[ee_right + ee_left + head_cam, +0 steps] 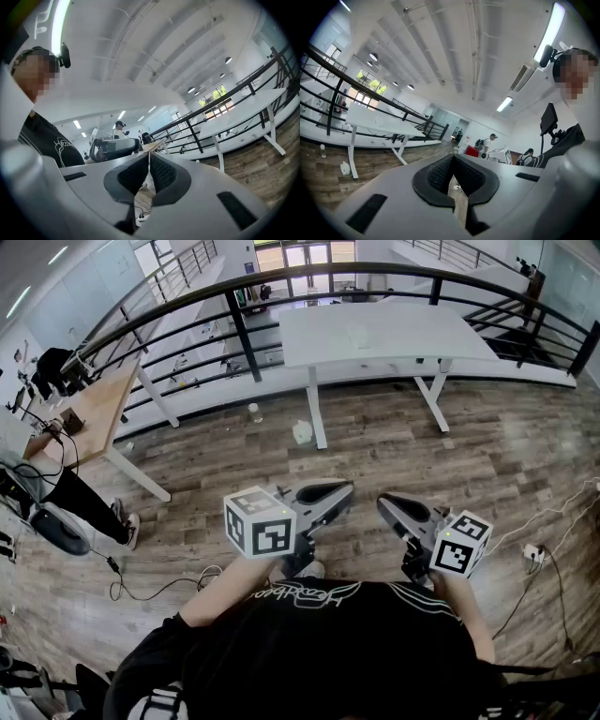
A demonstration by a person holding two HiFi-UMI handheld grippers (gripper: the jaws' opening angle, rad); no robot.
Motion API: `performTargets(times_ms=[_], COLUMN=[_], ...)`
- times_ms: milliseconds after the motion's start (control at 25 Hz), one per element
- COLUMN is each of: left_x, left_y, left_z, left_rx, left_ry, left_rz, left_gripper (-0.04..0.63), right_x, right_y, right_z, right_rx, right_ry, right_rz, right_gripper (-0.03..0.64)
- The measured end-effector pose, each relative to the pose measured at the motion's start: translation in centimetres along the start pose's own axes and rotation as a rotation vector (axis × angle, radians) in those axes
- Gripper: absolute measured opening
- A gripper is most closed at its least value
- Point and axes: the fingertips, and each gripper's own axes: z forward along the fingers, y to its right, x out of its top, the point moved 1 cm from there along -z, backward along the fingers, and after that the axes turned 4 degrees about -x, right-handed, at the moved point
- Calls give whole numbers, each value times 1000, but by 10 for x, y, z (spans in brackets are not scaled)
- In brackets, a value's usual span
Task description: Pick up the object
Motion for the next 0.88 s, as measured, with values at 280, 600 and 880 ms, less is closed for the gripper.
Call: performTargets(times_ms=[280, 600, 880], left_x=[-6, -9, -19], left_y=[26, 38, 28], left_z=[6, 4, 8], left_rx=[-13, -17, -15], left_ry=[3, -7, -21], left_rz=[2, 3, -12], left_gripper=[8, 8, 8], right_x=[-1, -4, -16], right_y=[-12, -22, -10], right_z=[-24, -32, -30], right_rx=[-10, -13, -12], right_ry=[20, 12, 15], right_rz=[-7, -17, 20], right_gripper=[20, 21, 21])
